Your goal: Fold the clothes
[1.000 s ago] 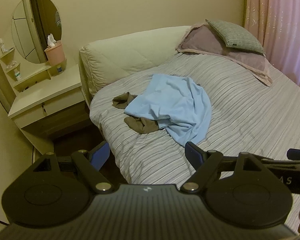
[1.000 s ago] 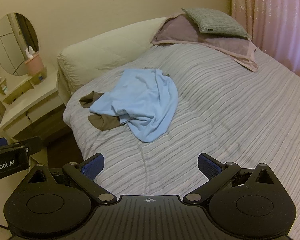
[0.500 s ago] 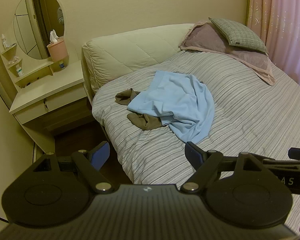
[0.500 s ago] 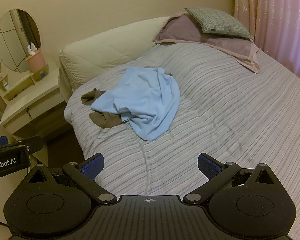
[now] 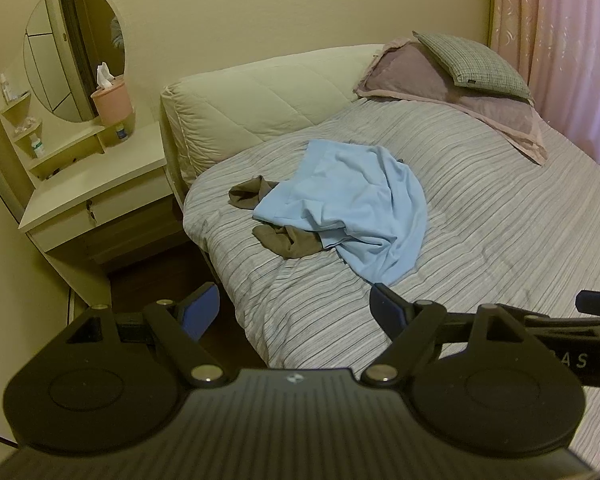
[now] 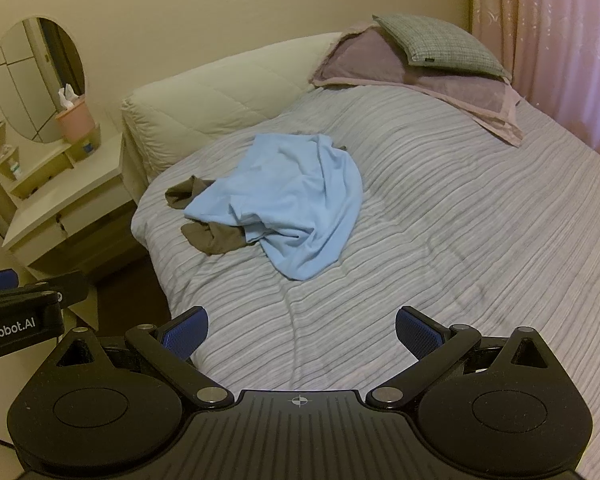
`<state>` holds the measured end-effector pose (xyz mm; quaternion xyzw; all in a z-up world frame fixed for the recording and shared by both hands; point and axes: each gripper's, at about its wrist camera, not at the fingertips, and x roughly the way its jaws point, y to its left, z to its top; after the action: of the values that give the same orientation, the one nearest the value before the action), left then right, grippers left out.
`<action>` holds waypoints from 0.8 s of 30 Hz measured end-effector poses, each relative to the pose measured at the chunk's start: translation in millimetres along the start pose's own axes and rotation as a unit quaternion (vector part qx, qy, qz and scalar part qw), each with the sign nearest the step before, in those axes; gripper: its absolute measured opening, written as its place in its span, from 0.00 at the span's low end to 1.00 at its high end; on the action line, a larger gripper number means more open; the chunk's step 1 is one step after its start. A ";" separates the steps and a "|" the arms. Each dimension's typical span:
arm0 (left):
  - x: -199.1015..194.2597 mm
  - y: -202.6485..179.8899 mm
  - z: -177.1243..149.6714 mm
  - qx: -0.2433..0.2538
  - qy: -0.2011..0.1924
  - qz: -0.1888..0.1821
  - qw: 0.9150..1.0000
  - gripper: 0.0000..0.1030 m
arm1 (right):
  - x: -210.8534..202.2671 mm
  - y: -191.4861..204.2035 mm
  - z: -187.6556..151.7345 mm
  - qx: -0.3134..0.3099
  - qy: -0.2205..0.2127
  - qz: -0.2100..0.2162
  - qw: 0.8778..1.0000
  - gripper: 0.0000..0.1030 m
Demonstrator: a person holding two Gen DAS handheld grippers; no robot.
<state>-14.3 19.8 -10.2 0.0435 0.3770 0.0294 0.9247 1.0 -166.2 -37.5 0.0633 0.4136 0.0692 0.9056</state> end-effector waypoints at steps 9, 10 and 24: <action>-2.0 -3.8 1.1 0.005 0.002 0.004 1.000 0.78 | -0.9 -2.7 -1.9 0.003 0.000 0.004 1.000 0.99; -1.9 -4.7 2.2 0.005 0.002 0.005 1.000 0.78 | -0.9 -3.0 -2.0 0.003 0.001 0.005 1.000 0.99; 4.5 0.1 -0.2 0.004 0.012 0.005 1.000 0.78 | 8.3 3.7 -1.6 0.001 0.012 0.002 1.000 0.99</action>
<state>-11.3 20.3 -13.5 0.0491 0.3884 0.0333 0.9196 4.8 -161.1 -44.0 0.0646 0.4241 0.0714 0.9005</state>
